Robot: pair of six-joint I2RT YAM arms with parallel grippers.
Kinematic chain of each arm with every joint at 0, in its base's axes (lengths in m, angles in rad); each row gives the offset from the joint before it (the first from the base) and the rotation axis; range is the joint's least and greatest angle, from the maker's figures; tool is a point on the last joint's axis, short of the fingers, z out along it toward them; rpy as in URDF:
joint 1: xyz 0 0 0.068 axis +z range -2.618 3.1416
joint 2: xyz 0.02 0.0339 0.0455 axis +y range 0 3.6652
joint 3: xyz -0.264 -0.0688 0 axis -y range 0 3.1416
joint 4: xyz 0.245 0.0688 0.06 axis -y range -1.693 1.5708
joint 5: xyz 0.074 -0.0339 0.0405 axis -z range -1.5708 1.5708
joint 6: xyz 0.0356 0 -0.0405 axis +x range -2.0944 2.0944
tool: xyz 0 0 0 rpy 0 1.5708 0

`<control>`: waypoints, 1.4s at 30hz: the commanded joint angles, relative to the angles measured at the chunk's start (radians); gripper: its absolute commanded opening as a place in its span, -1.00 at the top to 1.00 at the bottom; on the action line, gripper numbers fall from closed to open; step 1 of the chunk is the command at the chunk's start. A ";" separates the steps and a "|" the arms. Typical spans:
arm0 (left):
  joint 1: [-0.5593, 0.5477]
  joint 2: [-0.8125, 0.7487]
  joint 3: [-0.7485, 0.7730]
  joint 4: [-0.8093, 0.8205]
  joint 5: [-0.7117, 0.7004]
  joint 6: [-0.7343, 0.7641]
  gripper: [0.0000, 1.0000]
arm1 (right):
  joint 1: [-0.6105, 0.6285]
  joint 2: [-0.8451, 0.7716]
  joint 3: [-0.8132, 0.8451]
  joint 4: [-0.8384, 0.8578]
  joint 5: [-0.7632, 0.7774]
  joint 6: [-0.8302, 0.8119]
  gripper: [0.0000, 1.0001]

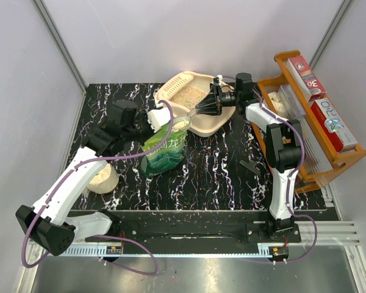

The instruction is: Fill the litter box with clean litter

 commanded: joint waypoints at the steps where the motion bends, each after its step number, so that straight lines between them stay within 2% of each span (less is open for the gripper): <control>1: 0.011 -0.042 0.012 0.124 -0.056 0.034 1.00 | -0.031 -0.109 0.015 -0.033 -0.027 -0.036 1.00; 7: 0.011 -0.044 0.014 0.119 -0.051 0.028 1.00 | -0.065 -0.132 -0.021 -0.039 -0.022 -0.050 1.00; 18: 0.011 -0.051 0.008 0.091 -0.103 0.056 1.00 | -0.108 -0.113 0.036 -0.062 0.013 -0.069 1.00; 32: 0.012 -0.053 0.003 0.050 -0.117 0.074 1.00 | -0.145 0.031 0.332 -0.225 0.213 -0.237 1.00; 35: 0.012 -0.051 0.005 0.036 -0.110 0.074 1.00 | -0.156 0.069 0.395 -0.274 0.291 -0.302 1.00; 42: 0.017 -0.059 0.003 0.036 -0.074 0.067 1.00 | -0.165 0.089 0.511 -0.539 0.600 -0.637 1.00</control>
